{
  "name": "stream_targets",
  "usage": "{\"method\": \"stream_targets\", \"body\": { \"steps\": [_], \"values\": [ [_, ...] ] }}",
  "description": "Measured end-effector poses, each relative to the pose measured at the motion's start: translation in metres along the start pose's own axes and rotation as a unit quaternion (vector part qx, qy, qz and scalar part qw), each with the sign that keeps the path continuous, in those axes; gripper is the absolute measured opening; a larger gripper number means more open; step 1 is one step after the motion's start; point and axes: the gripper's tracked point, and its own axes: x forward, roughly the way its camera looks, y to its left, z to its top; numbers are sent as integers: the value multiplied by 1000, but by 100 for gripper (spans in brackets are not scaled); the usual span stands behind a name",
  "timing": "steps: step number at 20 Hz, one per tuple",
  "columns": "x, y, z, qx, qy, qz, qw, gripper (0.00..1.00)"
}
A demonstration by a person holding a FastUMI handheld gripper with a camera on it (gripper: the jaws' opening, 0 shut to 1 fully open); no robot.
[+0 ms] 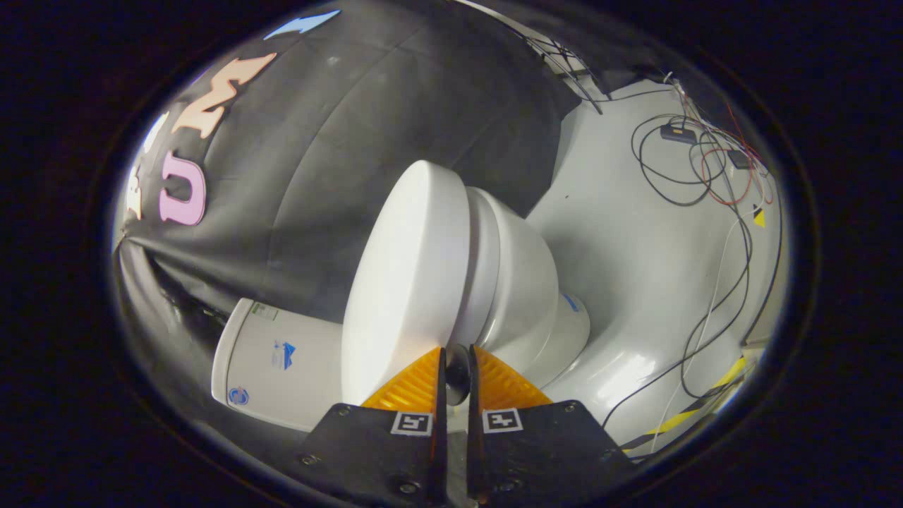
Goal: Open the toilet lid.
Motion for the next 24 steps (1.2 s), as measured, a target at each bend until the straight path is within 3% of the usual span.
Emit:
{"method": "stream_targets", "body": {
  "steps": [3, 5, 6, 24],
  "values": [
    [-1, -2, 0, -34, 10, -4, 999, 12],
    [-4, -1, 1, -18, 11, 1, 1000, 12],
    [-2, 5, -2, 0, 11, 4, 1000, 3],
    [-41, 62, 11, -99, -8, 10, 995, 3]
  ]
}}
